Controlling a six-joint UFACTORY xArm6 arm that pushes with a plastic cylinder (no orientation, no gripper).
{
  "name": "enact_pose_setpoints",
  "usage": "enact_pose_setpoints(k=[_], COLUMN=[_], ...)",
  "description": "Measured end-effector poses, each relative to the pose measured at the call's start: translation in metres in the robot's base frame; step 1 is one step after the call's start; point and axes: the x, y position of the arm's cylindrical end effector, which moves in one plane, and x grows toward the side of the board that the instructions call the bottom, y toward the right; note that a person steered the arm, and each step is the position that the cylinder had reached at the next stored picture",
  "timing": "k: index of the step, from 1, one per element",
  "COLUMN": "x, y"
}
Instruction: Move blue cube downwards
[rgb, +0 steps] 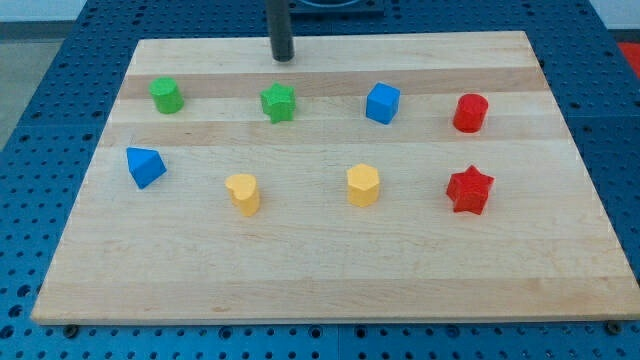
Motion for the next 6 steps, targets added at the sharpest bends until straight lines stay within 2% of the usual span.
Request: enact_pose_setpoints(k=[2, 5, 6], x=[0.002, 0.004, 0.037], y=[0.090, 0.094, 0.109])
